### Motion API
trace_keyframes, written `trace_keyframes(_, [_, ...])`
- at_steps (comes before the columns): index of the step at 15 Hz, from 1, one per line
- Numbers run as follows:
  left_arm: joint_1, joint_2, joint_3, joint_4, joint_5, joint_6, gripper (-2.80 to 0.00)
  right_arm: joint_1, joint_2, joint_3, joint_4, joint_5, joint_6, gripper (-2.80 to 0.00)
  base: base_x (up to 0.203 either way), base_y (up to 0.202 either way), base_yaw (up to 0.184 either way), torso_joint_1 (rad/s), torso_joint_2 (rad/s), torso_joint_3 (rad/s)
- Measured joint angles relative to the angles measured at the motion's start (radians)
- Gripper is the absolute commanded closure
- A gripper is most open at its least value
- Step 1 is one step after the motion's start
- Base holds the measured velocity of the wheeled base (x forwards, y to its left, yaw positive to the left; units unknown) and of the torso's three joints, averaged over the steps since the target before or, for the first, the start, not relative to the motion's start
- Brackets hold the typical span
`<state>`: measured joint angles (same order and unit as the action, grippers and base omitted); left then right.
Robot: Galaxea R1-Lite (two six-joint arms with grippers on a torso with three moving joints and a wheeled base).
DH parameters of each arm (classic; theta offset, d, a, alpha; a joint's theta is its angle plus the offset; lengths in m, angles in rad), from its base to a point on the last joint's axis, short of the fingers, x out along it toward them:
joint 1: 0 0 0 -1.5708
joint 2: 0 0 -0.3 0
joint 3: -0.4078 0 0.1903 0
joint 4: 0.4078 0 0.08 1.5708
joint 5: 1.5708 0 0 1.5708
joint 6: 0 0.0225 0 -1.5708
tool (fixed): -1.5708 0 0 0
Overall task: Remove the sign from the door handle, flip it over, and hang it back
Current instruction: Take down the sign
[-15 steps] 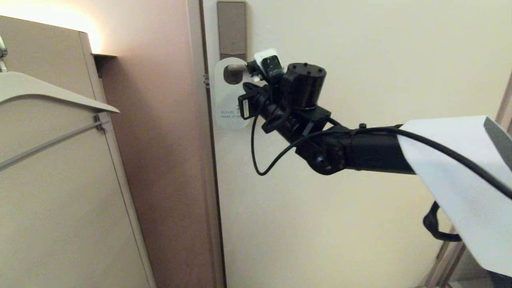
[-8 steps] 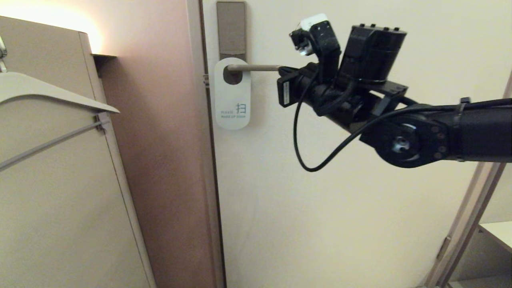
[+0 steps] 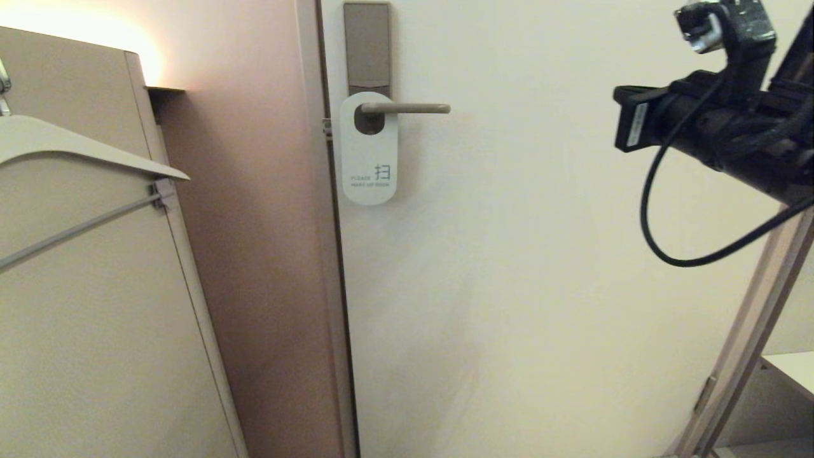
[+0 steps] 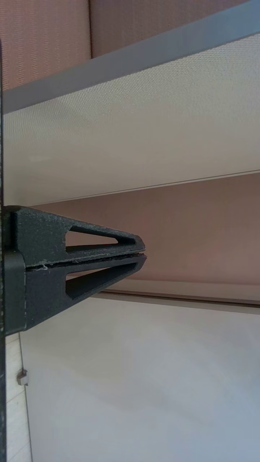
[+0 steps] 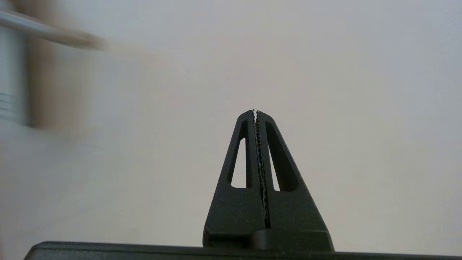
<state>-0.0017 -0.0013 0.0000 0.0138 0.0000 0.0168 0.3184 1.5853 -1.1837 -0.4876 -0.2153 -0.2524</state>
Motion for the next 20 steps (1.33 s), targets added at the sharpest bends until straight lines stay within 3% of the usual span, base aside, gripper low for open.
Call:
trace_keyframes(4, [0.000, 0.000, 0.000, 0.000, 0.000, 0.000, 0.00, -0.128, -0.215, 0.264, 0.001, 0.008, 0.004, 0.00, 0.000, 0.000, 0.000, 0.000, 0.00, 0.000])
trace_keyframes(13, [0.000, 0.000, 0.000, 0.000, 0.000, 0.000, 0.00, -0.229, -0.838, 1.052, 0.003, 0.131, 0.068, 0.00, 0.000, 0.000, 0.000, 0.000, 0.00, 0.000])
trace_keyframes(15, [0.000, 0.000, 0.000, 0.000, 0.000, 0.000, 0.00, -0.247, -0.952, 1.141, 0.026, 0.152, 0.087, 0.00, 0.000, 0.000, 0.000, 0.000, 0.00, 0.000])
trace_keyframes(20, [0.000, 0.000, 0.000, 0.000, 0.000, 0.000, 0.00, -0.325, -1.164, 1.182, 0.213, 0.260, 0.119, 0.00, 0.000, 0.000, 0.000, 0.000, 0.00, 0.000])
